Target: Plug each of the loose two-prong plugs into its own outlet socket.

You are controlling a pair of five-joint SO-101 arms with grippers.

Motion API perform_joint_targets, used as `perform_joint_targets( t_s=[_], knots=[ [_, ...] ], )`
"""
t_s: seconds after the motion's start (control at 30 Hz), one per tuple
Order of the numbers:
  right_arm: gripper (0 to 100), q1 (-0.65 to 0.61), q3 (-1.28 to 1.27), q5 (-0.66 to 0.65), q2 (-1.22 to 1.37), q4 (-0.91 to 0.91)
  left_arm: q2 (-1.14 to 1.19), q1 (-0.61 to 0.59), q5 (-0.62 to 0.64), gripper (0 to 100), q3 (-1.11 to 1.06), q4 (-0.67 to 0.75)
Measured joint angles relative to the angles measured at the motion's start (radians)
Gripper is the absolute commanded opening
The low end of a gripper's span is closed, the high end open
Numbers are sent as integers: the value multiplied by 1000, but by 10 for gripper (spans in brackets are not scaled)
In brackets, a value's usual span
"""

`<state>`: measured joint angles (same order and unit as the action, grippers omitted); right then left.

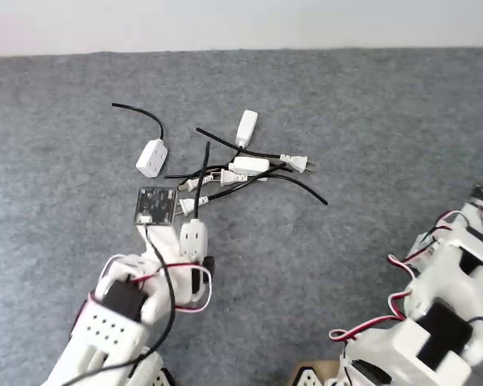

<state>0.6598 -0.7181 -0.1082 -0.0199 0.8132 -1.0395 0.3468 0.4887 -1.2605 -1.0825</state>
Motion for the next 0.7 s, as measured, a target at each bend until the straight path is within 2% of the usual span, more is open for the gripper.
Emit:
perform_joint_targets(
  t_s=[0.17, 0.37, 0.7],
  knots=[
    [62, -12, 0, 0, 0, 0, 161, 0, 55, 13, 38, 29],
    [62, -15, 0, 0, 0, 0, 255, 46, 63, 13, 38, 84],
    [62, -18, 0, 0, 0, 2, 463, 72, 63, 13, 112, 89]
  ],
)
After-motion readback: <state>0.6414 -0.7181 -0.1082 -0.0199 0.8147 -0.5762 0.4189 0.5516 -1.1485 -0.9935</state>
